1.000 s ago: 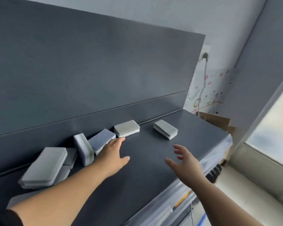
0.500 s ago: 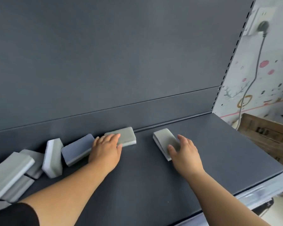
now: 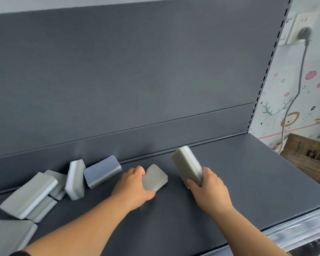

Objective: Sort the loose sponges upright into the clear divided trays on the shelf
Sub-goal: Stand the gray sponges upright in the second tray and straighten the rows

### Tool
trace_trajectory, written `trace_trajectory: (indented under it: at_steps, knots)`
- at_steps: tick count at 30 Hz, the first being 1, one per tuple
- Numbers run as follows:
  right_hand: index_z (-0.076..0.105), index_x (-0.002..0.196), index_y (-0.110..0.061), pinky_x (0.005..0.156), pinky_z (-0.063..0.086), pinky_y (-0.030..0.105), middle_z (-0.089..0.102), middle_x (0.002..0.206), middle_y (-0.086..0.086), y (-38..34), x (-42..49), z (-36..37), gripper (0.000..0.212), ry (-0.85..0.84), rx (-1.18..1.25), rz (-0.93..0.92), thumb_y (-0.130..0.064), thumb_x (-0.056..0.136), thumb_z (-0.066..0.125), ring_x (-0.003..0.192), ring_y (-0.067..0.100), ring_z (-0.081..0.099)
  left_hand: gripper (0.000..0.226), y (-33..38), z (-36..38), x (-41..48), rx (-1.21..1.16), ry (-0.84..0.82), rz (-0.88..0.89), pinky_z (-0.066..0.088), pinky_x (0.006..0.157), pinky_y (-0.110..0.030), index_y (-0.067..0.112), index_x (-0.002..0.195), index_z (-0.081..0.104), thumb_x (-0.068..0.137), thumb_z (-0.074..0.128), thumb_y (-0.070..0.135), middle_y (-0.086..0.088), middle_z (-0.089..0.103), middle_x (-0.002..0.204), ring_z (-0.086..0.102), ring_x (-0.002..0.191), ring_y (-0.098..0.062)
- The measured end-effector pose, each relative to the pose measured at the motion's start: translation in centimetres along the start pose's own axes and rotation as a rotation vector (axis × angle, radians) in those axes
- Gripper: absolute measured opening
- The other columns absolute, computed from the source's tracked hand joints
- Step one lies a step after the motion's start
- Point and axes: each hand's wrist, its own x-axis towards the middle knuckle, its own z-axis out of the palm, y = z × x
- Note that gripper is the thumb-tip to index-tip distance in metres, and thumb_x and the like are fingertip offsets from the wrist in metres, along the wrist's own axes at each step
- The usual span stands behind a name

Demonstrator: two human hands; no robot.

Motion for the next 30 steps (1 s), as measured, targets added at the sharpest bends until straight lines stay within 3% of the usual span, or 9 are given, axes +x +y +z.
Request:
trace_trajectory:
  at_steps: [4,9,12,16,19,24,28,30]
  knots:
    - [0.047,0.095,-0.024,0.055,0.037,0.021,0.056,0.084,-0.009,-2.8,-3.3,0.3,0.018,-0.055,0.267,-0.022,-0.032,0.086,0.061,0.074,0.010,0.053,0.062,-2.2,-1.4,-3.6,-0.248,0.042,-0.074,0.052,0.069,-0.031,0.028,0.113,0.034,0.068,0.073,0.047,0.005,0.049,0.105,0.054,0.093,-0.016]
    - [0.054,0.103,-0.032,0.065,0.050,0.022,0.065,0.090,-0.009,-8.7,-9.9,2.7,0.031,-0.295,0.490,-0.127,-0.022,0.079,0.070,0.082,0.009,0.062,0.077,-8.4,-3.5,-9.7,-0.546,0.115,-0.088,0.049,0.085,-0.028,0.031,0.125,0.040,0.062,0.082,0.045,0.010,0.054,0.115,0.055,0.102,-0.011]
    - [0.055,0.100,-0.031,0.066,0.051,0.022,0.067,0.091,-0.006,-13.3,-14.3,4.7,0.028,-0.381,0.585,-0.171,-0.023,0.080,0.072,0.083,0.011,0.064,0.074,-13.5,-4.9,-14.9,-0.606,0.153,-0.134,0.050,0.085,-0.029,0.033,0.119,0.046,0.056,0.083,0.048,0.012,0.056,0.112,0.056,0.101,-0.008]
    - [0.060,0.097,-0.029,0.067,0.049,0.021,0.070,0.089,-0.006,-20.3,-21.8,8.6,0.017,-0.448,0.672,-0.225,-0.036,0.084,0.068,0.082,0.009,0.066,0.072,-22.5,-7.3,-23.6,-0.685,0.247,-0.222,0.047,0.072,-0.022,0.032,0.108,0.049,0.050,0.086,0.051,0.014,0.061,0.102,0.058,0.093,-0.004]
    - [0.061,0.099,-0.027,0.064,0.047,0.018,0.070,0.091,-0.005,-25.5,-28.4,12.5,0.016,-0.535,0.707,-0.265,-0.035,0.086,0.066,0.084,0.009,0.065,0.071,-30.3,-9.0,-31.2,-0.732,0.368,-0.322,0.046,0.066,-0.023,0.031,0.104,0.050,0.048,0.086,0.053,0.012,0.064,0.096,0.061,0.087,-0.005]
    - [0.058,0.104,-0.026,0.068,0.049,0.026,0.068,0.098,-0.003,-33.9,-39.1,19.3,0.022,-0.759,0.734,-0.325,-0.019,0.086,0.067,0.088,0.015,0.063,0.043,-42.5,-11.3,-44.6,-0.739,0.580,-0.489,0.048,0.066,-0.022,0.028,0.101,0.055,0.073,0.070,0.057,0.010,0.067,0.095,0.062,0.085,-0.003]
    - [0.060,0.102,-0.021,0.077,0.052,0.035,0.069,0.100,0.005,-40.2,-46.7,23.9,0.021,-0.937,0.711,-0.391,-0.017,0.084,0.070,0.088,0.020,0.065,0.038,-49.6,-12.2,-53.3,-0.756,0.719,-0.658,0.046,0.064,-0.020,0.027,0.100,0.059,0.076,0.068,0.055,0.012,0.068,0.089,0.062,0.082,-0.001]
    - [0.061,0.101,-0.020,0.073,0.053,0.030,0.070,0.099,0.005,-42.8,-49.8,25.8,0.019,-0.999,0.706,-0.414,-0.021,0.084,0.070,0.086,0.017,0.065,0.035,-52.3,-12.0,-56.6,-0.760,0.784,-0.740,0.047,0.065,-0.023,0.027,0.099,0.060,0.077,0.068,0.053,0.012,0.067,0.088,0.063,0.082,-0.004]
